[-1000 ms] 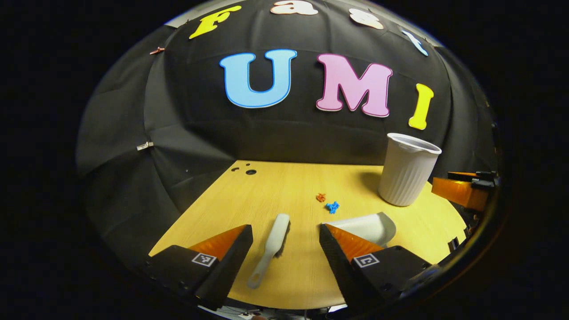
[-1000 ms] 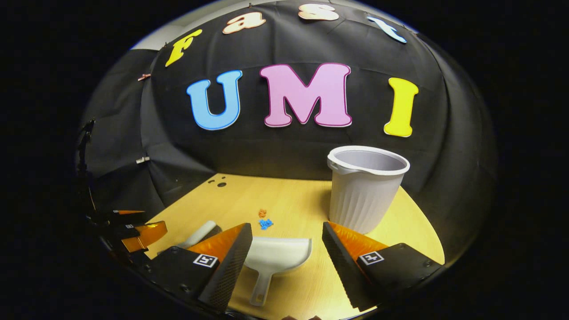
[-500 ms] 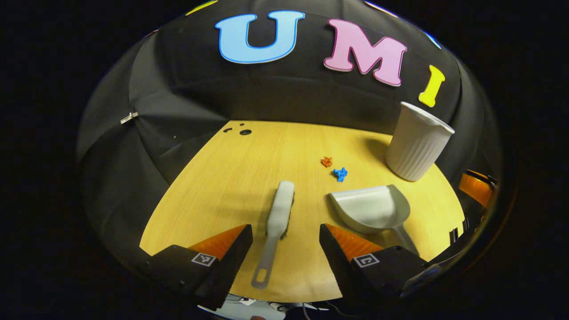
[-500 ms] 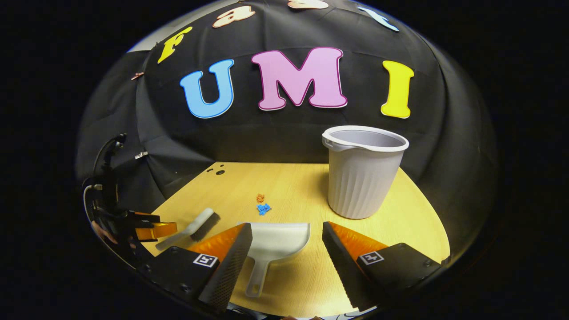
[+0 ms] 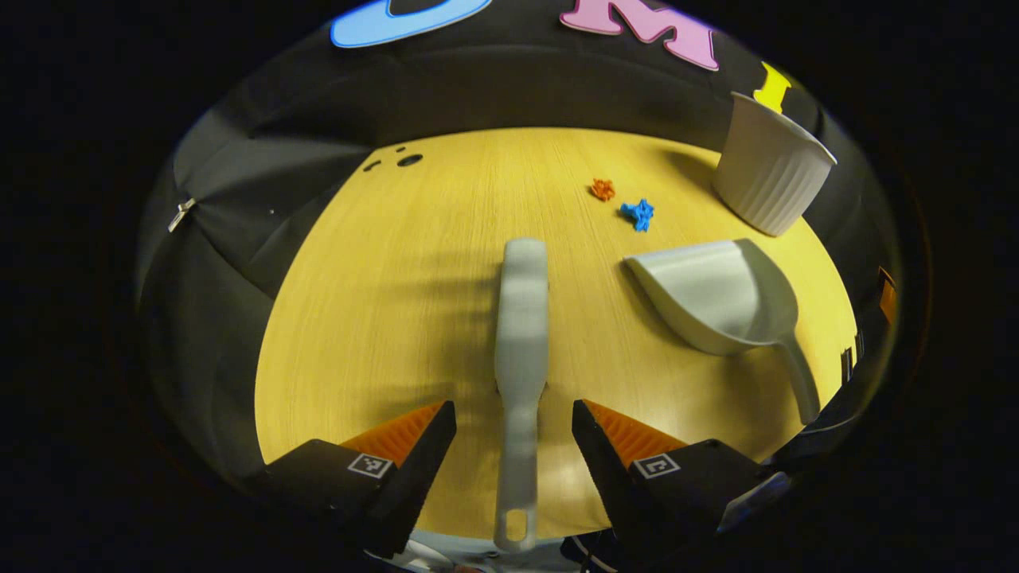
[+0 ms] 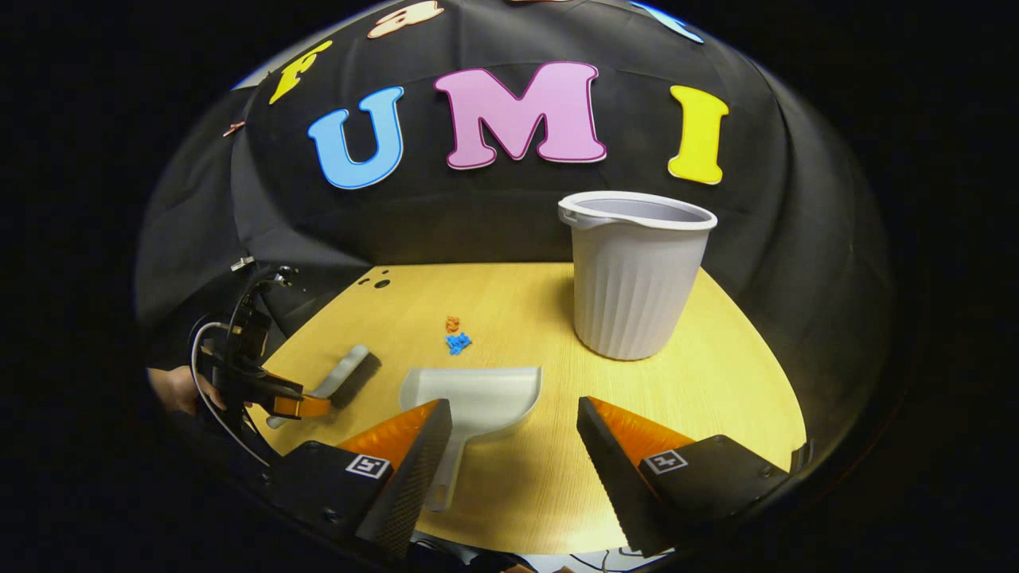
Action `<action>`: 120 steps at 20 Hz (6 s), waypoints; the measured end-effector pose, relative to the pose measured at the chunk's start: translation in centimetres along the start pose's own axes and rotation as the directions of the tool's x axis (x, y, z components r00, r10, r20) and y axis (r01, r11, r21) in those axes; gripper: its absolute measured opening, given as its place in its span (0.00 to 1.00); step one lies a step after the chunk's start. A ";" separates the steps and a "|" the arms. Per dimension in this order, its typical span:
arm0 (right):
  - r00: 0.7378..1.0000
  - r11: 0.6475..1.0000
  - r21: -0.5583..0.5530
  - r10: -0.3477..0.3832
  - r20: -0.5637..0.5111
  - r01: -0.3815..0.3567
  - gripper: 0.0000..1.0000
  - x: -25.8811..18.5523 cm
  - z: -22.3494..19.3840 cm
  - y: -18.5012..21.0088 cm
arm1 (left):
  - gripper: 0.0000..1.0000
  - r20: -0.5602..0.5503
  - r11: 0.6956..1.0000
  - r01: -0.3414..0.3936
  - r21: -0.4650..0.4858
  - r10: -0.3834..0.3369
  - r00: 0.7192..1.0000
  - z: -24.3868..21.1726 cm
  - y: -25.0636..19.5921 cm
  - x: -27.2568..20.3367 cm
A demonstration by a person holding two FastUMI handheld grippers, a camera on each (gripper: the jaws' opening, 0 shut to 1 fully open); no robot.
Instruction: Pick up the small broom and dustpan from the desktop, sweep the trash into the dustpan with the broom, and then empty the trash into the garbage bin.
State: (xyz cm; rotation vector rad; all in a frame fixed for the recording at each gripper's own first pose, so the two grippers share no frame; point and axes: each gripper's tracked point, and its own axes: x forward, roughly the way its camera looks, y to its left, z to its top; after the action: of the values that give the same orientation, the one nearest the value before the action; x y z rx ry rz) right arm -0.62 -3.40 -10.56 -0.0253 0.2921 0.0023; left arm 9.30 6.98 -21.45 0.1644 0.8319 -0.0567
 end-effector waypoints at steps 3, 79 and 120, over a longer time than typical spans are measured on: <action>0.999 1.000 0.017 0.000 -0.043 0.000 0.99 0.3 -1.6 0.3 | 0.93 -0.059 1.000 -0.005 0.012 0.006 0.998 -0.9 0.4 1.4; 0.858 0.969 -0.153 0.090 -0.506 -0.192 0.40 8.2 -14.0 -1.5 | 0.27 -0.057 0.838 0.081 0.540 -0.060 0.997 21.0 -4.3 14.2; 0.878 0.963 -0.168 0.111 -0.466 -0.211 0.38 6.3 -13.1 -3.5 | 0.26 -0.086 0.936 0.309 0.170 -0.298 0.951 6.4 -10.5 -4.1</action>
State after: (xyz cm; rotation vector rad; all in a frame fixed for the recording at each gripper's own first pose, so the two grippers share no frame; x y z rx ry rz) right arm 1.70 -7.21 -24.83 -0.2190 0.7639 0.1983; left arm 10.04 -4.51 -15.47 0.2093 0.9057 -0.4220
